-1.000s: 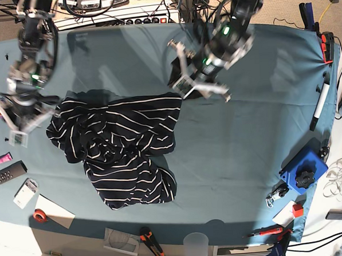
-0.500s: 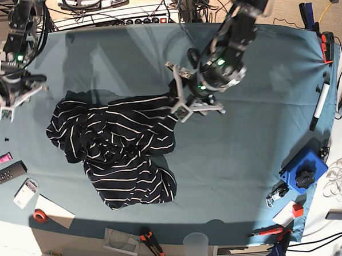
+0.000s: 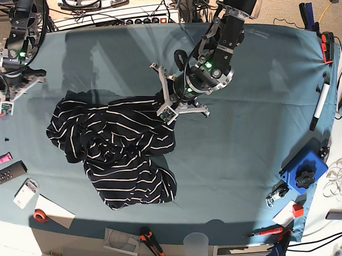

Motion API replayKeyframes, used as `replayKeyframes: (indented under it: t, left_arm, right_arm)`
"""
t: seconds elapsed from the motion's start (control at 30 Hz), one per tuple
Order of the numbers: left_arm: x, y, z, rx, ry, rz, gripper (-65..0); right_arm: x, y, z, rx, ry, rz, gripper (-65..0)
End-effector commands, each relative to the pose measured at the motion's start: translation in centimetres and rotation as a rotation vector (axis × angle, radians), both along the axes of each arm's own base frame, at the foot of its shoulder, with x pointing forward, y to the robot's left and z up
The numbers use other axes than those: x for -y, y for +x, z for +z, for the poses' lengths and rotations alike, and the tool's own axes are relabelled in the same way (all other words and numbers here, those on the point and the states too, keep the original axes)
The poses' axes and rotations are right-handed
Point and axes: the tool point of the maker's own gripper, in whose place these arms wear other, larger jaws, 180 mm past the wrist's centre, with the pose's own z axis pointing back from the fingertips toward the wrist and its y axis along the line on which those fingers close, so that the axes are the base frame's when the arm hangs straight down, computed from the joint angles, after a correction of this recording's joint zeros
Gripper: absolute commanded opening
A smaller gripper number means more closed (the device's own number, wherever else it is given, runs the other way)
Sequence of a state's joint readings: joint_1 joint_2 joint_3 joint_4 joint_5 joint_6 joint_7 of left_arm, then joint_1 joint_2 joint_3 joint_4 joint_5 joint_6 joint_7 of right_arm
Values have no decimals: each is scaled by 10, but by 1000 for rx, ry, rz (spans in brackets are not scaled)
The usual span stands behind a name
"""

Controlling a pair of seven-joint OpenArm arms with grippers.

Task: Layout the t-shirt on the table in an organized manner, then fold the t-shirt properly
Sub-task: 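Move the left gripper over the shirt and grasp a fold of fabric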

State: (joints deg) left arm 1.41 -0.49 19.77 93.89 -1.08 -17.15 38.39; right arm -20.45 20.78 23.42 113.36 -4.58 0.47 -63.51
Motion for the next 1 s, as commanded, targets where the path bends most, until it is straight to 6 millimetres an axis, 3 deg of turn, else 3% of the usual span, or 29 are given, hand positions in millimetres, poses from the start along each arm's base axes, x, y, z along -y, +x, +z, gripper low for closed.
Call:
replayKeyframes:
  t: [0.0,0.17,0.37,0.47,0.57,0.6,0.67,0.73,0.8,0.97]
  left_arm:
    - [2,11,15,44,-28,27,-650]
    - [-17,21,23,70,47,111,-650]
    - [-41,29,57,142,115,166,-650]
    - [-43,27,61,108,47,180,-650]
    - [-31,16,59,78,-6,110,-650]
    - [-26,12,60,83,-10,67,-635]
    - [-16,7,64,102,-43,11,-476]
    - [-11,7,69,120,-101,13,-364]
    - [-11,7,66,118,-120,40,-347]
    - [-19,14,30,29,-70,99,-347]
  right_arm:
    - [6,4,14,24,-43,3,-467]
    - [6,3,13,20,-39,-1,-467]
    - [6,4,14,25,-40,3,-467]
    - [5,4,13,25,-38,3,-467]
    - [5,4,13,25,-35,4,-467]
    - [4,5,13,26,-30,5,-467]
    - [2,5,11,29,-13,8,-467]
    - [1,5,9,30,-1,8,-467]
    - [1,5,9,27,0,7,-467]
    - [1,4,8,21,3,2,-467]
